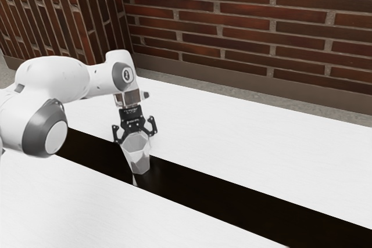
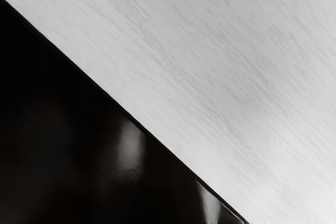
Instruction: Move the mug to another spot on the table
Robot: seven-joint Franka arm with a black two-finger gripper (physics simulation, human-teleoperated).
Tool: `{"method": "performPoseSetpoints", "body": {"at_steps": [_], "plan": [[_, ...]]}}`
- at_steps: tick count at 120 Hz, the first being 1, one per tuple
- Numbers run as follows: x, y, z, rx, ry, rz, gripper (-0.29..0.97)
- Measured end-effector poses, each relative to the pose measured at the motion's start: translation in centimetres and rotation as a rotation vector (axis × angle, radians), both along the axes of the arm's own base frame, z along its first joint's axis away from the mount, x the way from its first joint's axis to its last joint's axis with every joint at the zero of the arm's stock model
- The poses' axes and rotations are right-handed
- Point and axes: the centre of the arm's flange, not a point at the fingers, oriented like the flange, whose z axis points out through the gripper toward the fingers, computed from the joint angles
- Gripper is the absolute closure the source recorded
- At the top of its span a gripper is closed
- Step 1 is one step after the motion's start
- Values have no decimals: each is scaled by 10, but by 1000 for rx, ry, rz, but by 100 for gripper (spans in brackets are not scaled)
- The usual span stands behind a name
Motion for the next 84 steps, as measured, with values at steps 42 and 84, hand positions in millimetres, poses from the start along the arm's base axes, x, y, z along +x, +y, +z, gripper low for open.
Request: {"method": "performPoseSetpoints", "body": {"at_steps": [42,84], "plan": [[4,4,88,42,-105,-36,1],[-48,-60,291,117,-347,-266,0]]}}
